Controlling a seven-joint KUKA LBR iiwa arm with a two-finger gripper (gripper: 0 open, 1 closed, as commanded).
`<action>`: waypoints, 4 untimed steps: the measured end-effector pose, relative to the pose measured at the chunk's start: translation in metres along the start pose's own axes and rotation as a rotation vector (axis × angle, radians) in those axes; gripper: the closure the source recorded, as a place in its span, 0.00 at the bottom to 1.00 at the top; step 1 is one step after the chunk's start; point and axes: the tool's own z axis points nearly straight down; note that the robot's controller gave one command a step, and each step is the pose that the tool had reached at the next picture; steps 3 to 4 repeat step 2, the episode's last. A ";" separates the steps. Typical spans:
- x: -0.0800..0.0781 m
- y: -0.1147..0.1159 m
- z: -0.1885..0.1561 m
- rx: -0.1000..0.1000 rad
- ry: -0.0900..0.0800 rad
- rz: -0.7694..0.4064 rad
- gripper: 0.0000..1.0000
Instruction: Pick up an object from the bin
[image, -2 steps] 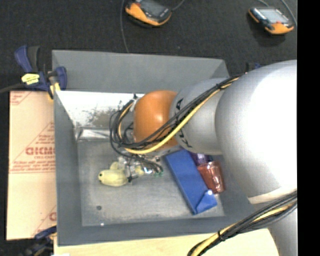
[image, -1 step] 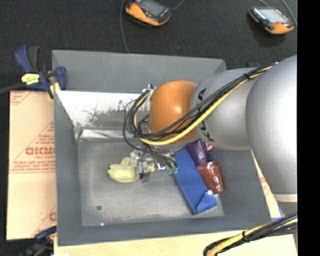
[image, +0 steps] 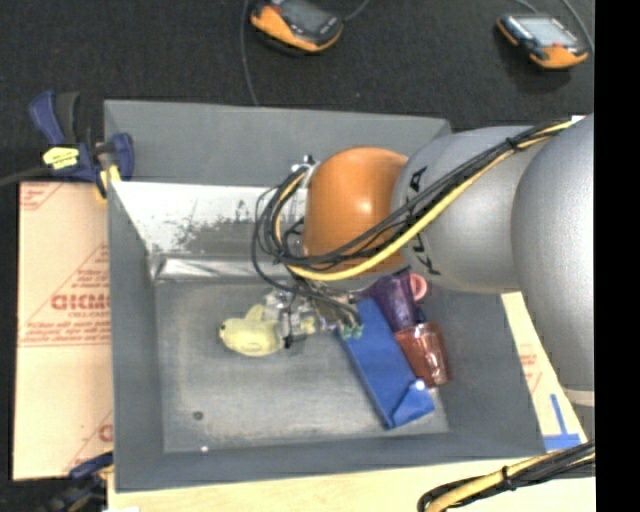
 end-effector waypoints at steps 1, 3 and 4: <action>0.013 -0.024 -0.026 0.000 0.002 0.020 1.00; 0.000 -0.027 -0.022 0.004 -0.012 0.015 1.00; 0.000 -0.027 -0.022 0.004 -0.012 0.015 1.00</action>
Offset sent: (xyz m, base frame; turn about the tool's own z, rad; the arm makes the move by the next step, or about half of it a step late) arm 0.0347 0.0067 -0.0836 -0.0552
